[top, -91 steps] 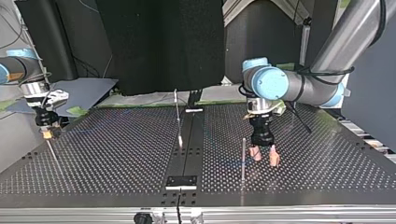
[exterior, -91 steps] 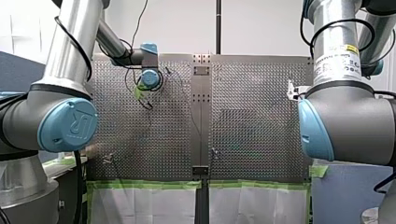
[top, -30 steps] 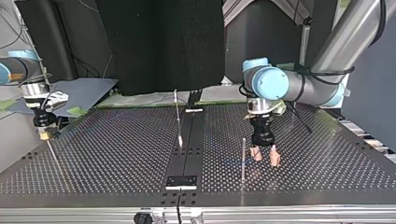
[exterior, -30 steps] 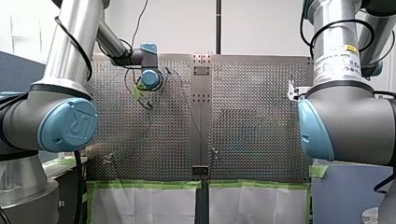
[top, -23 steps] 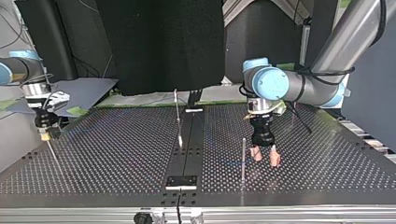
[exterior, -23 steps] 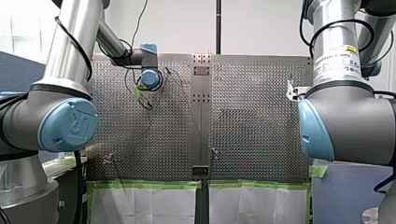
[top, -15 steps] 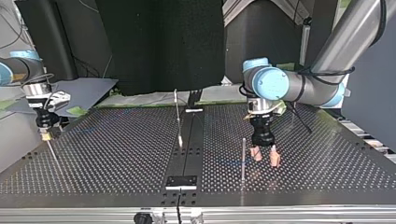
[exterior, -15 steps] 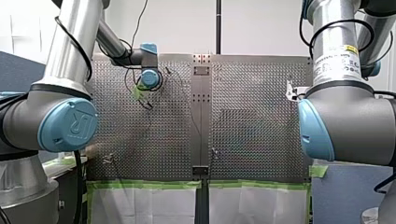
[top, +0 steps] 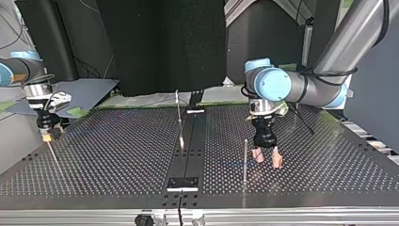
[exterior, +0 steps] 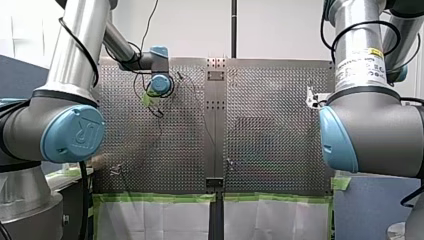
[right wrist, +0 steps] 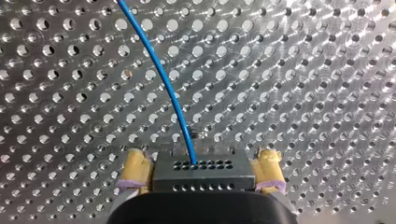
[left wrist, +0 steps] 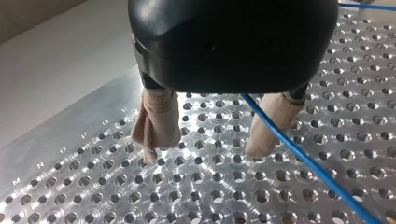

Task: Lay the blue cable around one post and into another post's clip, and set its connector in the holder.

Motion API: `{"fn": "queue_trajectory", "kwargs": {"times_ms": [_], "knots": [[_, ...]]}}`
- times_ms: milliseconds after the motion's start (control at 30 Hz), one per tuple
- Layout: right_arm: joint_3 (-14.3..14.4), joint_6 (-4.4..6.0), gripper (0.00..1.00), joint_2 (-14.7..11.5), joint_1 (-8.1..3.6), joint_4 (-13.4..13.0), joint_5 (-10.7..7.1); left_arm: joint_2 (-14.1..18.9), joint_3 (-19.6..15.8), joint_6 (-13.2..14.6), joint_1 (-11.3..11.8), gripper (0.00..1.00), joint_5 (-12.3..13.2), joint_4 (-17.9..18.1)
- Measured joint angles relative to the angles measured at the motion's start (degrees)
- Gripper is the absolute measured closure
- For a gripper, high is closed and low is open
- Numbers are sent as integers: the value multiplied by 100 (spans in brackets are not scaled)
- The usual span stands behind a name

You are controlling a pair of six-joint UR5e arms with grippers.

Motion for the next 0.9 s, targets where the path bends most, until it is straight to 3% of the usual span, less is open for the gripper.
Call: {"fn": "queue_trajectory", "kwargs": {"times_ms": [333,900], "knots": [[-1,7,1,-3,-1,9,7,3,0,-15,4,2,-88,-168],[0,14,1,7,-1,2,9,30,0,-355,-1,2,-390,-438]]}}
